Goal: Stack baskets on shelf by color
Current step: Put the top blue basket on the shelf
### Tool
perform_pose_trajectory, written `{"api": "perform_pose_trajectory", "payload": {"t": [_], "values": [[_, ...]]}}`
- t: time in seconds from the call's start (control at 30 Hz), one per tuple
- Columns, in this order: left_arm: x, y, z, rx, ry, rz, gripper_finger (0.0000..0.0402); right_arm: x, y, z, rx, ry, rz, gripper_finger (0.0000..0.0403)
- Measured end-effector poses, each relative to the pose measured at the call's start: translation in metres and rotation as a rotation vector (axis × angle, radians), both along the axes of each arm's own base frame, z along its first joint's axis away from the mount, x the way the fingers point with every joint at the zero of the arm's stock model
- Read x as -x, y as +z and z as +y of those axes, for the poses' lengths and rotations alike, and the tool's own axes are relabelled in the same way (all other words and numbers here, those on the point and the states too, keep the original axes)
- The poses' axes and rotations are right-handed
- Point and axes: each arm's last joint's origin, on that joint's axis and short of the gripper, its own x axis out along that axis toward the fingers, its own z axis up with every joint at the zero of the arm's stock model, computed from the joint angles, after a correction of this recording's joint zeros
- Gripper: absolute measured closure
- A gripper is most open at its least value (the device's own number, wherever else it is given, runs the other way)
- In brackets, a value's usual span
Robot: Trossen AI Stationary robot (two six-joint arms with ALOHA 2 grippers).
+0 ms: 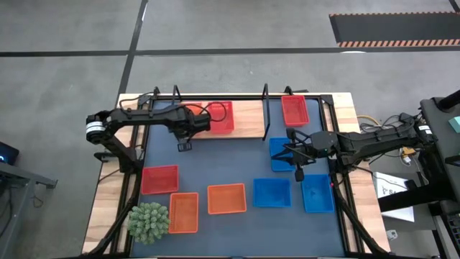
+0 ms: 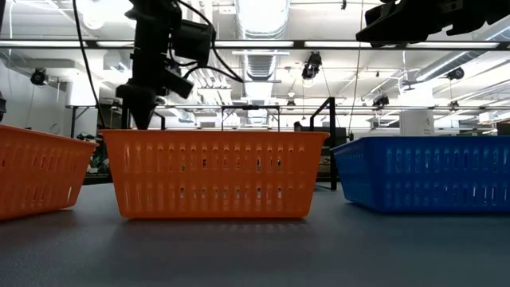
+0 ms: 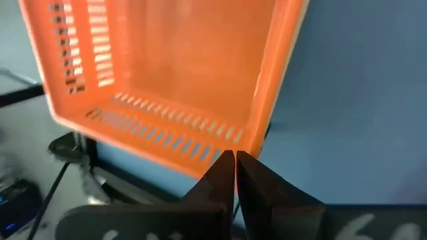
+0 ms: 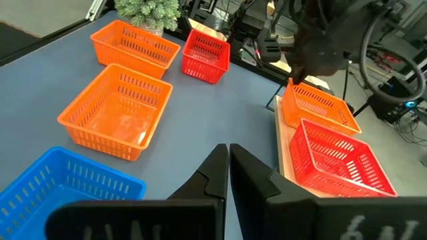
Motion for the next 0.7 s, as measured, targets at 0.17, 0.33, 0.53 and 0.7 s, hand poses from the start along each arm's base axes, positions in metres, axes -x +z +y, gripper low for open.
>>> {"api": "perform_pose_trajectory", "payload": {"t": [0.17,0.33,0.53,0.7], "values": [[-0.011,0.006,0.001,-0.004,0.000,-0.114,0.0402,0.000,0.000,0.000,0.000,0.000,0.000,0.0394],[-0.022,0.028,-0.009,-0.028,0.071,-0.243,0.0402,0.000,0.000,0.000,0.000,0.000,-0.001,0.0394],[-0.048,0.051,-0.065,-0.049,-0.055,-0.581,0.0402,-0.001,0.000,0.000,-0.010,-0.003,-0.002,0.0394],[-0.061,0.059,-0.120,-0.005,-0.190,-0.783,0.0401,-0.006,-0.005,0.001,-0.023,-0.010,0.021,0.0394]]}}
